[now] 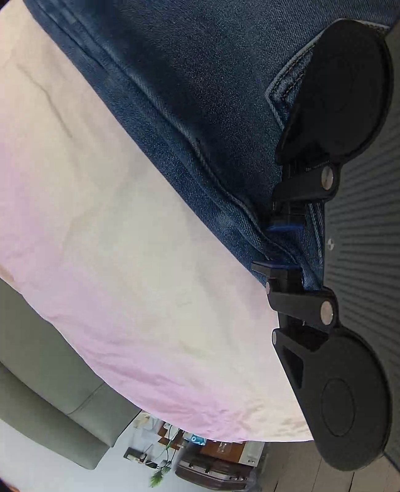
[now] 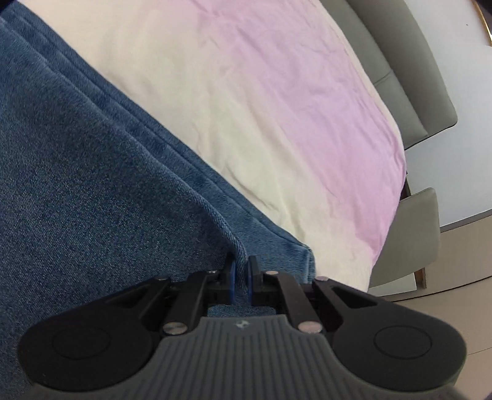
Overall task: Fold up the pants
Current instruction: 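Lift the jeans with both grippers and lay one leg over the other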
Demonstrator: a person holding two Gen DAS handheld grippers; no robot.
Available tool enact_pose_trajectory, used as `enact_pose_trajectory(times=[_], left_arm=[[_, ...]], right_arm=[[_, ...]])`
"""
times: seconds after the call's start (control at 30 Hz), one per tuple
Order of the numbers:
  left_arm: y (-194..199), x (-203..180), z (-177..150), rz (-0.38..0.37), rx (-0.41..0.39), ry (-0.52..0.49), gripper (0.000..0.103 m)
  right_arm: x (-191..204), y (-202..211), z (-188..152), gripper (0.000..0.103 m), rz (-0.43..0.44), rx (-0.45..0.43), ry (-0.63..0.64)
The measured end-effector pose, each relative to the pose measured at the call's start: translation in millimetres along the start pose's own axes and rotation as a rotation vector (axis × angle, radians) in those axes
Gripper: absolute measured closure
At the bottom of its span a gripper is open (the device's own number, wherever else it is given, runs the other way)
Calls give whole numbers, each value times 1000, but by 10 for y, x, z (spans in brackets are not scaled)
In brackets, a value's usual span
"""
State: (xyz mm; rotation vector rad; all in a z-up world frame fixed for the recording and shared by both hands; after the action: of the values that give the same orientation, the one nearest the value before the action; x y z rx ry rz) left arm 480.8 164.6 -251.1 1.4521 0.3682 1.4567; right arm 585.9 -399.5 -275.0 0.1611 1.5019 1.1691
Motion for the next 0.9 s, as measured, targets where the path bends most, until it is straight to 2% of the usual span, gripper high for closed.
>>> enact_pose_trajectory(times=[0.13, 0.33, 0.5, 0.6, 0.77, 0.9], left_arm=[[94, 39, -76, 22, -37, 18, 82], [608, 247, -271, 38, -133, 76, 82], [683, 328, -122, 35, -108, 106, 82], [547, 202, 45, 33, -82, 86, 82], [317, -19, 119, 37, -46, 79, 82], [205, -177, 136, 42, -21, 28, 80]], right_arm=[[75, -79, -24, 103, -13, -7, 16], [-111, 331, -84, 103, -84, -79, 4], [-273, 432, 37, 103, -102, -55, -59], [-209, 362, 123, 103, -99, -28, -57], [-145, 234, 262, 103, -132, -32, -49], [13, -32, 289, 103, -90, 28, -33]])
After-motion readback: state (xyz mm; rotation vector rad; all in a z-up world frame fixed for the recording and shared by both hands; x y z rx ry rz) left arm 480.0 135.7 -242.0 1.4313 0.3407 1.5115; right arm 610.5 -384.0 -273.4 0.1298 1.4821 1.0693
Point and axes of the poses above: each gripper's, at about its wrist camera, not at the fingertips, and y roughly against the way its jaws point, x to its left, z to its top, the point moved 9 cm from there along -y, roughly the way its jaws point, and after that the axes turned 7 degrees about x, right-handed, at the moved point
